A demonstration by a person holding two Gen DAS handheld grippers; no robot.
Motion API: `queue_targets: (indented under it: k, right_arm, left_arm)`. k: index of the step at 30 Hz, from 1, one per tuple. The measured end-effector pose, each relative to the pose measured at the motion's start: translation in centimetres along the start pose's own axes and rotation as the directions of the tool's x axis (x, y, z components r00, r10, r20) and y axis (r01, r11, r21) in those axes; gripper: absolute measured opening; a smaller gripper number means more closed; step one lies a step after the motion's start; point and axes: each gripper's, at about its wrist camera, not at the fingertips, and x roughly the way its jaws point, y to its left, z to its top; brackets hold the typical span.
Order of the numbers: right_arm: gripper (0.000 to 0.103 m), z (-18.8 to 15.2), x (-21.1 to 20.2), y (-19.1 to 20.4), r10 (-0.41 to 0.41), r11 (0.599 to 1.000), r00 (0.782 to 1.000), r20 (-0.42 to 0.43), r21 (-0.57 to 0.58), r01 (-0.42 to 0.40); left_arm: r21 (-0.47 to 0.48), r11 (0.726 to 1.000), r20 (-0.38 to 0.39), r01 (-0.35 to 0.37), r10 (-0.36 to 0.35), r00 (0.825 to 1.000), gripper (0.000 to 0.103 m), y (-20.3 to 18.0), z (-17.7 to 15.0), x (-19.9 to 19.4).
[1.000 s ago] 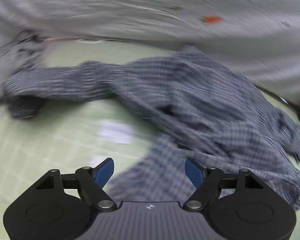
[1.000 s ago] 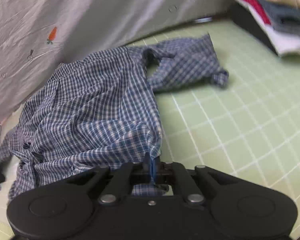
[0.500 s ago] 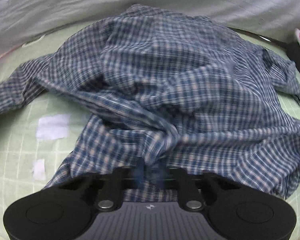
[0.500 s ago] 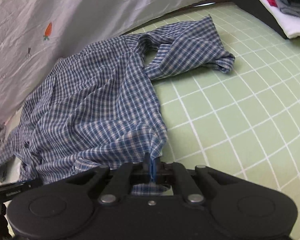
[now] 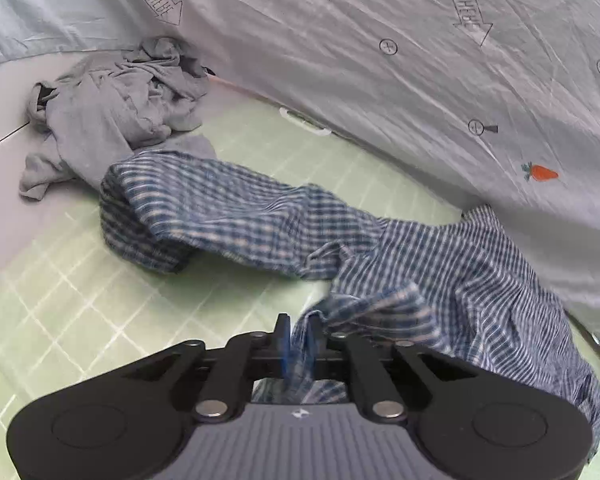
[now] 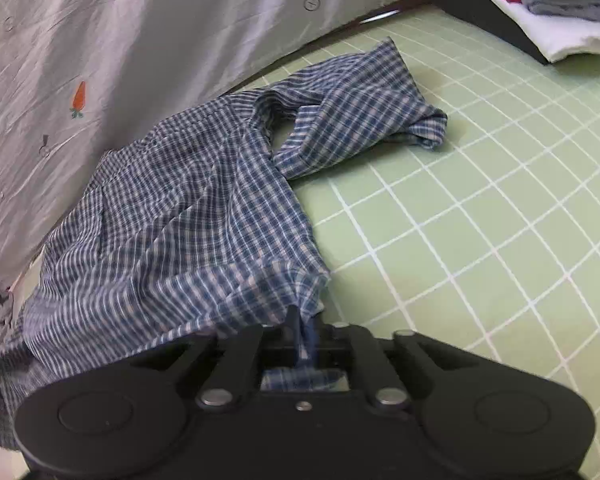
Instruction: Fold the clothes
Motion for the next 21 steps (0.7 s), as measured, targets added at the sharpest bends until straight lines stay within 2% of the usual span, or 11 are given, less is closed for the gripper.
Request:
queue_targets:
  k: [1,2,4,6,14,15,16,17,18,19,21]
  right_arm:
    - [0.02,0.0,0.0,0.0,0.0,1.0,1.0,0.0,0.015,0.0]
    - [0.035,0.1,0.0,-0.1,0.0,1.0,1.0,0.0,0.03,0.0]
    - [0.044,0.1,-0.1,-0.5,0.029,0.995,1.0,0.004,0.09,-0.029]
    - [0.045,0.0,0.0,-1.1,0.066,0.984,0.998,-0.009,0.164,-0.064]
    - [0.054,-1.3,0.8,-2.5,0.124,0.935,0.99,-0.074,0.344,-0.091]
    - [0.054,-1.5,0.8,-2.5,0.126,0.933,0.989,-0.078,0.347,-0.092]
    - [0.051,-1.7,0.8,-2.5,0.13,0.932,0.988,-0.081,0.349,-0.094]
    - [0.039,-1.9,0.8,-2.5,0.133,0.931,0.988,-0.084,0.352,-0.095]
    - [0.025,-2.1,0.8,-2.5,0.14,0.929,0.986,-0.086,0.355,-0.101]
    - [0.002,-2.3,0.8,-2.6,0.15,0.926,0.985,-0.08,0.36,-0.112]
    - [0.002,-2.4,0.2,-2.6,0.165,0.925,0.985,-0.053,0.356,-0.136]
  left_arm:
    - [0.02,1.0,-0.012,0.002,-0.002,1.0,0.025,0.2,-0.4,0.0]
    - [0.04,0.999,-0.033,0.003,-0.002,0.999,0.029,0.2,-0.8,0.2]
    - [0.058,0.998,-0.072,0.004,0.0,0.997,0.046,0.4,-1.8,0.7]
    - [0.059,0.998,-0.101,0.004,0.002,0.995,0.051,0.8,-2.7,1.3]
    - [0.078,0.996,-0.156,-0.036,0.047,0.987,0.049,1.0,-5.0,3.3]
    - [0.072,0.997,-0.153,-0.028,0.039,0.988,0.038,1.1,-5.0,3.4]
    - [0.066,0.998,-0.151,-0.016,0.026,0.988,0.021,1.2,-5.0,3.3]
    - [0.061,0.998,-0.149,-0.005,0.015,0.989,0.015,1.2,-5.0,3.2]
    - [0.06,0.998,-0.145,0.003,0.005,0.989,0.009,1.2,-5.0,2.9]
    - [0.058,0.998,-0.141,0.012,-0.004,0.99,0.005,1.2,-5.0,2.6]
    - [0.055,0.998,-0.13,0.029,-0.021,0.991,0.004,1.2,-4.9,1.8]
